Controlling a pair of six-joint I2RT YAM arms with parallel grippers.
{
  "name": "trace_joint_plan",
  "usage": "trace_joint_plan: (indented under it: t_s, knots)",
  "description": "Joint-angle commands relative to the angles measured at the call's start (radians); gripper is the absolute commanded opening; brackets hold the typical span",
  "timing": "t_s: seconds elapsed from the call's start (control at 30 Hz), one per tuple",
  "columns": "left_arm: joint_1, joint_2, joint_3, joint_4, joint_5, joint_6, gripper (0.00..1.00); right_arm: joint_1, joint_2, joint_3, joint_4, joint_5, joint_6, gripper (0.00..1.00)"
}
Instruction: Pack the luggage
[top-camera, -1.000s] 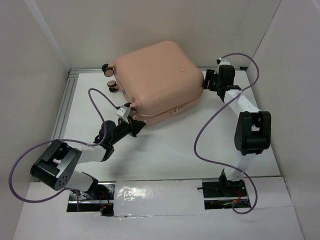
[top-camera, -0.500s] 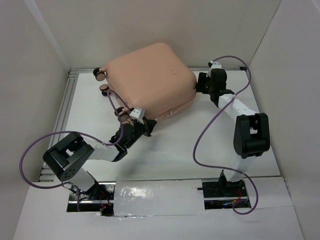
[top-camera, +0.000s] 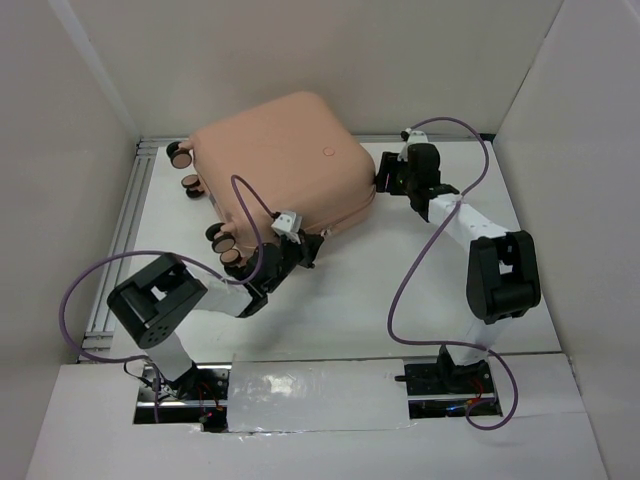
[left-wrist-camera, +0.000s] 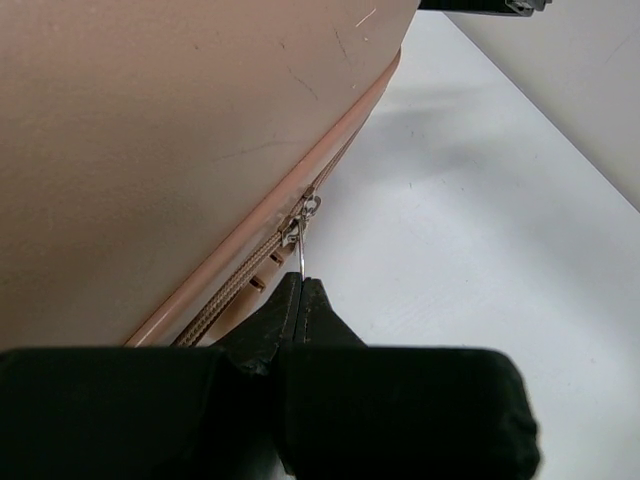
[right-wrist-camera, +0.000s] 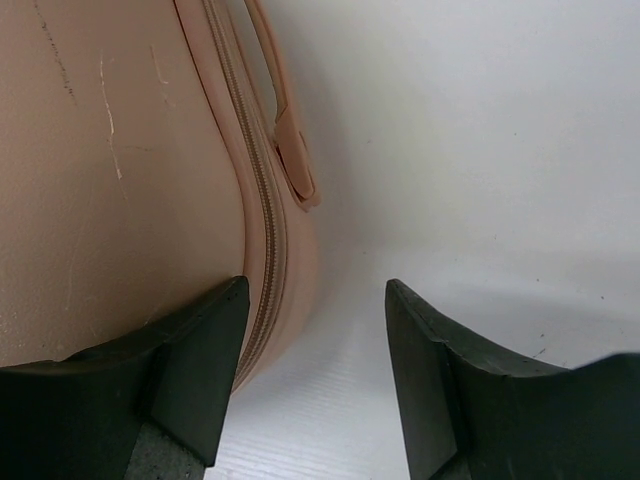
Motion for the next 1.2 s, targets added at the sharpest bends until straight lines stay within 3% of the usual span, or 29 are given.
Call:
trace_joint_plan:
  t_s: [0.0, 0.07, 0.1, 0.13, 0.2, 0.23, 0.3, 0.37, 0.43, 0.57, 0.63, 0.7, 0.73, 0.9, 1.17]
  knots:
    - [-0.045, -0.071, -0.009, 0.284, 0.041, -0.001, 0.00, 0.083, -0.012, -0.025, -0.135, -0.220, 0.050, 0.66]
    - [-0.045, -0.116, -0.019, 0.223, 0.030, -0.001, 0.10, 0.074, -0.012, -0.007, -0.145, -0.231, 0.050, 0.73]
    - [-0.045, -0.135, -0.019, 0.192, 0.039, 0.010, 0.23, 0.074, -0.012, 0.002, -0.160, -0.231, 0.050, 0.75]
    - [-0.045, -0.155, -0.019, 0.127, 0.057, 0.010, 0.53, 0.074, -0.012, 0.014, -0.174, -0.231, 0.050, 0.77]
    - [-0.054, -0.201, -0.019, 0.054, 0.057, 0.010, 0.83, 0.065, -0.024, 0.062, -0.235, -0.222, 0.037, 0.80]
    - [-0.066, -0.256, -0.010, 0.019, 0.057, 0.019, 0.90, 0.052, -0.024, 0.082, -0.259, -0.222, 0.037, 0.80]
    - [-0.075, -0.322, 0.011, -0.142, 0.056, 0.031, 0.93, 0.042, -0.057, 0.132, -0.322, -0.201, 0.013, 0.83]
    - [-0.076, -0.437, 0.069, -0.317, 0.009, 0.021, 0.95, 0.031, -0.106, 0.168, -0.380, -0.139, 0.013, 0.94]
    - [-0.076, -0.505, 0.123, -0.574, -0.036, 0.021, 1.00, 0.009, -0.148, 0.229, -0.422, -0.112, 0.013, 1.00]
    - [-0.030, -0.630, 0.317, -0.978, -0.108, 0.001, 1.00, 0.000, -0.203, 0.312, -0.531, -0.085, 0.002, 1.00]
    - [0.047, -0.666, 0.393, -1.150, -0.108, -0.046, 1.00, 0.000, -0.278, 0.292, -0.542, -0.085, 0.002, 1.00]
    - [0.101, -0.675, 0.476, -1.328, -0.033, -0.036, 1.00, 0.000, -0.347, 0.216, -0.483, -0.076, 0.014, 1.00]
    - [0.186, -0.675, 0.514, -1.401, 0.023, -0.036, 1.00, 0.000, -0.452, 0.153, -0.438, -0.067, 0.026, 1.00]
    - [0.337, -0.678, 0.557, -1.546, 0.187, -0.071, 1.00, 0.000, -0.539, 0.094, -0.457, -0.056, 0.036, 1.00]
    - [0.512, -0.798, 0.407, -1.457, 0.281, -0.062, 1.00, 0.000, -0.697, -0.019, -0.419, -0.105, 0.073, 1.00]
